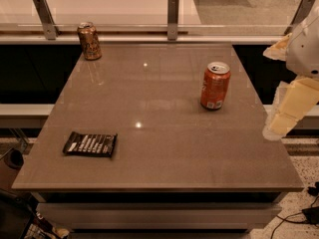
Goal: Move rxbar chocolate near orange can
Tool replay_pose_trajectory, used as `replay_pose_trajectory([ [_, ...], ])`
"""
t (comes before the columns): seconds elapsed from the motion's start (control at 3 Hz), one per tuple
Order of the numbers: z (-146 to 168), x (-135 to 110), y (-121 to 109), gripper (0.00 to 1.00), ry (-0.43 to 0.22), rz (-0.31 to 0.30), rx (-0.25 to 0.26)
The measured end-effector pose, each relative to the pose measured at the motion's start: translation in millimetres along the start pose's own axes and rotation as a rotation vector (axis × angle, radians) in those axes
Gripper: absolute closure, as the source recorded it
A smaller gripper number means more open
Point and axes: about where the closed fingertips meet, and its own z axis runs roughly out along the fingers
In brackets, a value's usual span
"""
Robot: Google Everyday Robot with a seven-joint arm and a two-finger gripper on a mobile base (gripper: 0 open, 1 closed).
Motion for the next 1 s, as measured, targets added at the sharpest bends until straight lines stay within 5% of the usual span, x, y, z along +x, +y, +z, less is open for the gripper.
replay_pose_trajectory([
  [1.0, 53.6, -51.3, 15.7, 0.0, -0.204, 0.057, -0.039],
])
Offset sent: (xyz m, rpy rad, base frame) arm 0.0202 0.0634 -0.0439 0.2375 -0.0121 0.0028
